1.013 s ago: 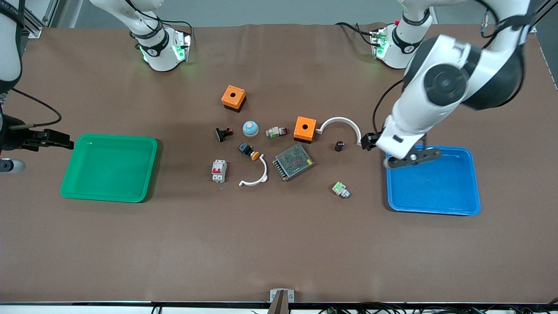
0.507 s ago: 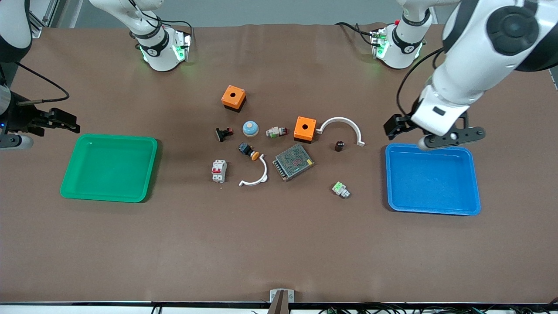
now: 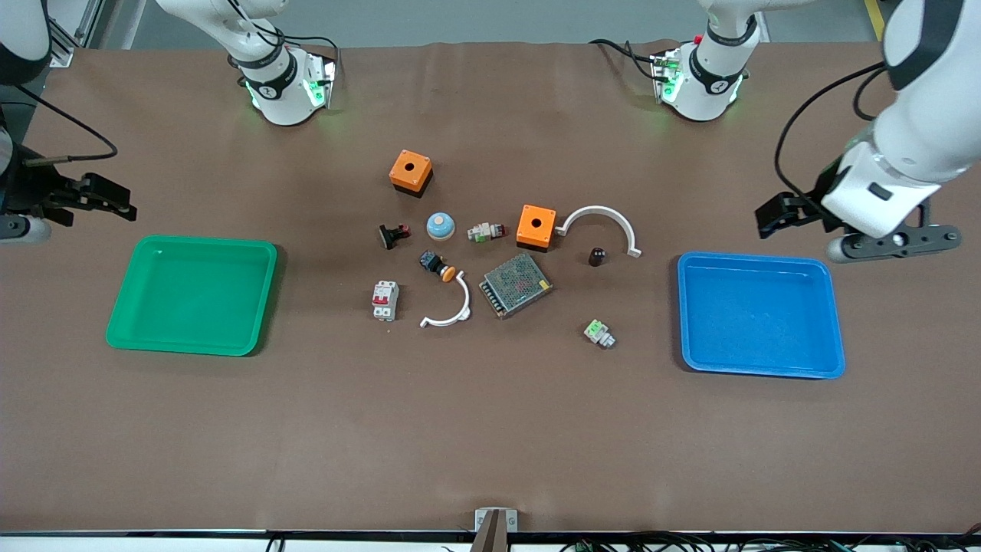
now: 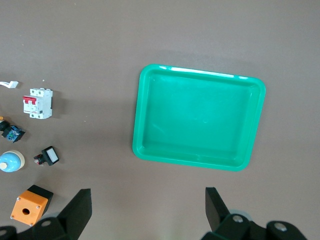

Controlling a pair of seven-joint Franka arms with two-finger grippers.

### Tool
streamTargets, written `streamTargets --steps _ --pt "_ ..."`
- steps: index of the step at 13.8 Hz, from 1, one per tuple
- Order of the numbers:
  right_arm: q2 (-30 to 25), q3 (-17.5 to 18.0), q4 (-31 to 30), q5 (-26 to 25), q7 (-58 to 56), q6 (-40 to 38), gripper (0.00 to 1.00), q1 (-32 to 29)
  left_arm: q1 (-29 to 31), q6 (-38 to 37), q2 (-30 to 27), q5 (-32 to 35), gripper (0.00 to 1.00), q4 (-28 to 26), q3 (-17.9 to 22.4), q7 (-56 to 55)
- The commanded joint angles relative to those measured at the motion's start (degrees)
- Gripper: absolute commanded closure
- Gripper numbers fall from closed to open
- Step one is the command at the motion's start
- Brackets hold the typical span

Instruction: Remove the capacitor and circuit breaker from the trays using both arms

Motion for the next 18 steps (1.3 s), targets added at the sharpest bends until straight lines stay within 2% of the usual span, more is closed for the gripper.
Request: streamTargets --steps 1,5,10,13,18 --pt "-3.26 -1.07 -2.50 -0.47 -0.31 0.34 0.00 1.08 -2.97 -1.21 -1.39 -2.49 0.01 0.11 5.73 3.37" --pt "-3.17 -0.81 -2.50 -0.56 -0.31 0.95 0.00 1.00 -3.33 -1.12 -1.21 -2.67 0.01 0.11 9.51 7.77" --pt "-3.08 -0.63 -2.41 -2.41 -0.39 1.30 0.00 1.26 -2.45 -1.30 -2.00 -2.67 0.01 -0.50 9.70 9.19" --pt "-3.08 -0.63 -2.41 -2.32 -0.39 1.57 0.00 1.17 -2.45 -1.30 -5.86 -2.58 0.01 -4.37 9.70 9.01" --pt "-3.17 -0.90 -2.33 0.66 -0.22 2.71 0.00 0.82 -1.48 -2.44 -8.15 -2.49 0.01 -3.67 9.78 10.15"
